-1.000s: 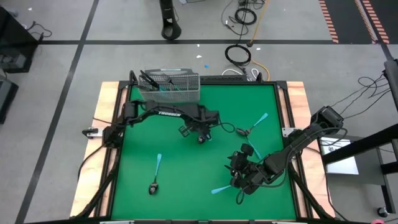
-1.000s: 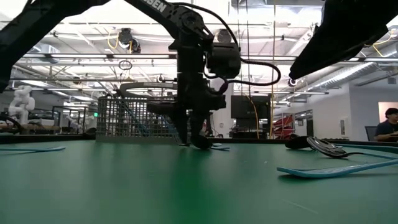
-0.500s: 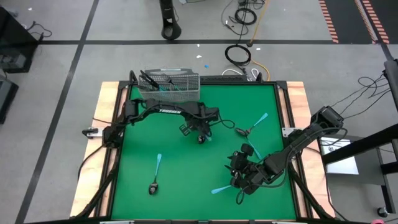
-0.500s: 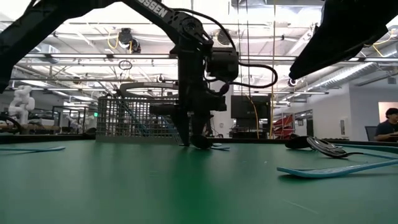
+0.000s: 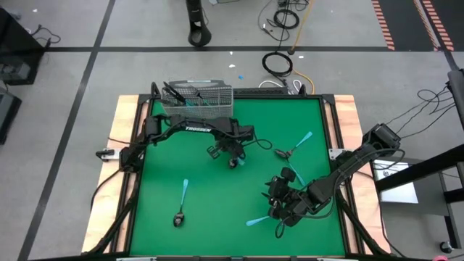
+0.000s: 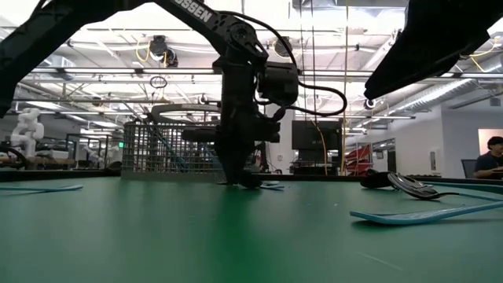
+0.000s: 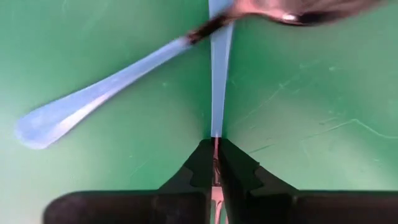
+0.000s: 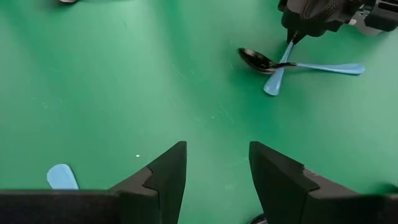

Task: Sort silverware
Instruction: Put the fork into the silverware rack

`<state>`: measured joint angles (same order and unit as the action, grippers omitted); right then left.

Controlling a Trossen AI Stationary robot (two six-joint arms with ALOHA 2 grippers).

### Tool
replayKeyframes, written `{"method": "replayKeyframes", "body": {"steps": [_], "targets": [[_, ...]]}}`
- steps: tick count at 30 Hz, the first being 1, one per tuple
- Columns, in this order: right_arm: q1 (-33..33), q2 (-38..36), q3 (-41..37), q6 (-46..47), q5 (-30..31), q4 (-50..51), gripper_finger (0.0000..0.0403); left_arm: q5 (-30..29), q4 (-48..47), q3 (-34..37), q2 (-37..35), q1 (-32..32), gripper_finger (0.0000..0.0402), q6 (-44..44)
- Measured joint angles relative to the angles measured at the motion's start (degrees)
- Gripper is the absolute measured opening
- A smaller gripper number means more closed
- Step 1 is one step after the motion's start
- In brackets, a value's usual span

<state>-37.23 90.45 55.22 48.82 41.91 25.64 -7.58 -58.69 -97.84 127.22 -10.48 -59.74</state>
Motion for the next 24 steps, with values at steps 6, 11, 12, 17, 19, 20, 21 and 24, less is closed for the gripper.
{"method": "replayKeyframes", "body": {"steps": [6, 11, 12, 17, 19, 20, 21, 24], "targets": [[0.0, 0.0, 0.0, 0.0, -0.1, -0.1, 0.0164, -2.9, -0.3, 0.0, 0.0, 0.1, 0.0012, 2.0], [0.0, 0.0, 0.0, 0.0, -0.2, -0.1, 0.0164, -9.8, -4.8, -0.7, -0.5, 0.6, 0.0009, 3.9], [0.0, 0.0, 0.0, 0.0, -0.2, -0.1, 0.0164, -10.7, -6.3, -1.3, -0.5, 0.8, 0.0009, 4.0], [0.0, 0.0, 0.0, 0.0, -0.3, -0.1, 0.0164, -20.4, -13.4, -3.9, -0.5, 1.8, 0.0008, 5.0], [0.0, 0.0, 0.0, 0.0, -0.3, -0.1, 0.0164, -26.6, -15.4, -4.5, -0.5, 2.3, 0.0007, 5.4], [0.0, 0.0, 0.0, 0.0, -0.3, -0.1, 0.0164, -30.3, -15.4, -4.8, -0.5, 2.4, 0.0007, 5.7], [0.0, 0.0, 0.0, 0.0, -0.3, -0.1, 0.0164, -34.0, -15.4, -4.9, -0.5, 2.6, 0.0007, 6.2], [0.0, 0.0, 0.0, 0.0, -0.3, -0.1, 0.0164, -41.3, -15.7, -5.3, -0.5, 2.8, 0.0007, 7.0]]}}
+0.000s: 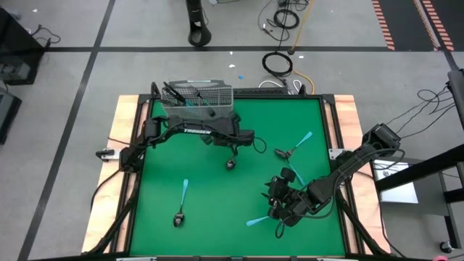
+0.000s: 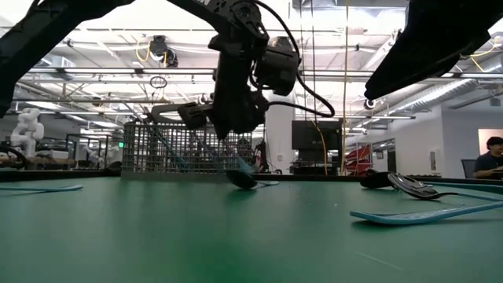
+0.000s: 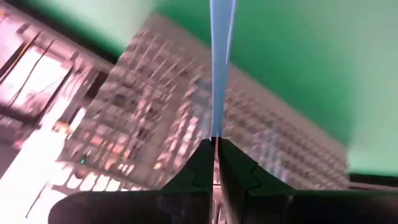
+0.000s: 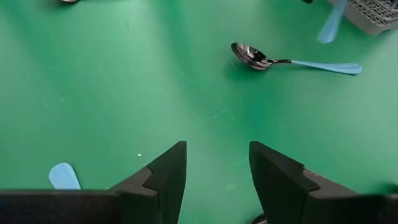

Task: Sort silverware
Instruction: Put the fork into the silverware rack

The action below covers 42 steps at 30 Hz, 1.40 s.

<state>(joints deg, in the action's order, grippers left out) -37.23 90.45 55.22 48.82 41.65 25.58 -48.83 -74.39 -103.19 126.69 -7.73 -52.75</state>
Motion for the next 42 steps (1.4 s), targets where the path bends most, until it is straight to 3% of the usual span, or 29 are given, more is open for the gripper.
{"method": "replayKeyframes", "body": {"steps": [9, 16, 24, 32, 42], "targets": [[0.0, 0.0, 0.0, -0.3, 0.0, 0.1, 0.0164, -6.8, -6.5, -4.6, -1.0, 0.0, 0.0006, 3.8], [0.0, 0.0, 0.0, -0.2, 0.0, 0.9, 0.0164, -10.2, -7.7, -5.1, -11.8, -1.6, 0.0006, 4.2], [0.0, 0.0, 0.0, -0.2, 0.3, 1.4, 0.0164, -10.4, -7.2, -5.2, -20.7, -10.7, 0.0006, 1.7], [0.0, 0.0, 0.0, 0.3, 0.3, 1.3, 0.0164, -9.9, -4.4, -5.1, -17.7, -19.9, 0.0005, -2.9], [0.0, 0.0, 0.0, 0.9, 0.2, 2.8, 0.0164, -8.7, -5.7, -4.5, -10.2, -19.6, 0.0005, -3.1]]}}
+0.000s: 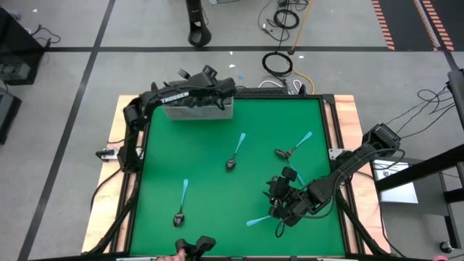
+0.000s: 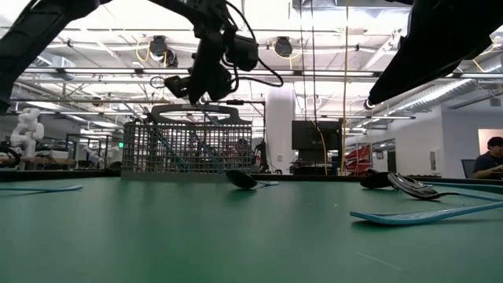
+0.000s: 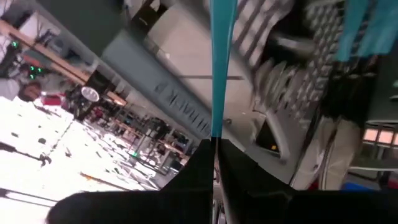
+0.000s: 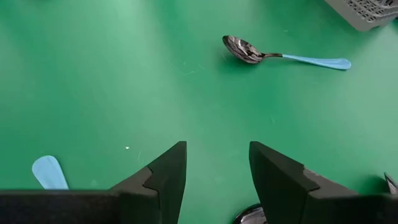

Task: Sort silverware
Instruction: Put the fork into the silverware rack

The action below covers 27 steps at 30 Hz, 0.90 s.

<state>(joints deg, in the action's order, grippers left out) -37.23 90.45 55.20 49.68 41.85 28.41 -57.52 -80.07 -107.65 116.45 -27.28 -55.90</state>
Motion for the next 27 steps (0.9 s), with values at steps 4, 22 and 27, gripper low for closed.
{"method": "replayKeyframes", "body": {"steps": [4, 22, 27], "targets": [[-0.1, 0.0, 0.0, 0.6, 0.0, 1.0, 0.0164, 0.4, -0.3, 3.8, 0.5, -0.1, 0.0005, -0.8], [-0.4, 0.0, 0.0, 0.6, 0.1, 1.1, 0.0164, 0.6, 5.4, 9.2, 0.5, 1.2, 0.0038, -3.3], [-0.4, 0.0, 0.0, 0.6, 0.1, 1.1, 0.0164, 1.8, 6.4, 9.2, 0.5, 2.1, 0.0089, -3.3]]}}
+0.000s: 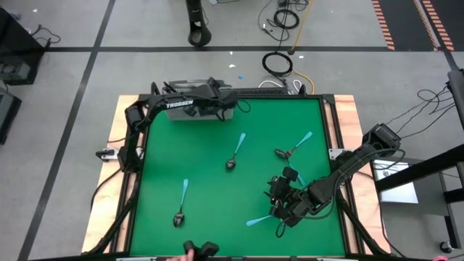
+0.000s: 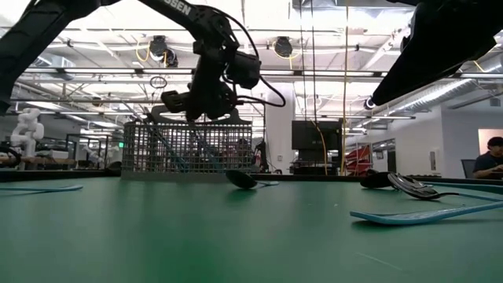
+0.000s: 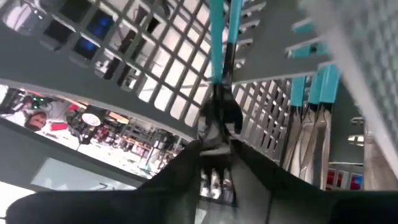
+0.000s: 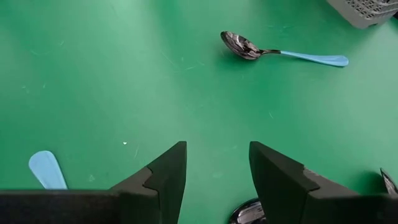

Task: Sort silverware
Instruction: Put the fork into the silverware rack

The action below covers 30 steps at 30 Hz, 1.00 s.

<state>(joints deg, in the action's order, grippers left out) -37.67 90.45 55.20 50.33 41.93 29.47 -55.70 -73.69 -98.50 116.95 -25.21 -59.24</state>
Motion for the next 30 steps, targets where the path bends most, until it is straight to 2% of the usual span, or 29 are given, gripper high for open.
{"method": "replayKeyframes", "body": {"steps": [5, 9, 14, 16, 20, 23, 25, 28, 30], "targets": [[0.0, 0.0, 0.0, 0.0, 0.0, 0.0, 0.0164, -3.1, 0.6, 0.0, -0.3, 0.8, 0.0139, 1.4], [0.0, 0.0, 0.0, 0.0, 0.0, -0.1, 0.0164, -4.0, 2.2, -1.2, -1.4, 1.9, 0.0158, 3.4], [0.0, 0.0, 0.0, 0.0, 0.0, -0.4, 0.0164, -0.4, 2.6, -4.9, -4.2, 3.2, 0.0159, 7.3], [0.1, 0.0, 0.0, 0.0, 0.1, -1.1, 0.0164, 2.8, 2.7, -5.8, -6.1, 3.8, 0.0160, 9.9], [0.1, 0.0, 0.0, 0.0, 0.2, -1.8, 0.0164, 14.8, 3.1, -6.4, -11.5, 4.0, 0.0160, 18.0], [0.2, 0.0, 0.1, 0.0, 0.2, -2.1, 0.0164, 26.3, 3.5, -6.4, -16.0, 3.3, 0.0160, 24.2], [0.2, 0.0, 0.5, 0.0, 0.3, -2.3, 0.0164, 35.5, 4.2, -6.4, -19.0, 2.7, 0.0160, 27.9], [0.2, 0.0, 1.7, 0.0, 0.4, -2.4, 0.0164, 52.6, 6.5, -5.9, -23.2, 1.5, 0.0160, 33.6], [0.2, 0.0, 2.9, -0.2, 1.9, -2.0, 0.0164, 62.9, 9.8, -3.0, -26.3, 1.7, 0.0160, 35.3]]}}
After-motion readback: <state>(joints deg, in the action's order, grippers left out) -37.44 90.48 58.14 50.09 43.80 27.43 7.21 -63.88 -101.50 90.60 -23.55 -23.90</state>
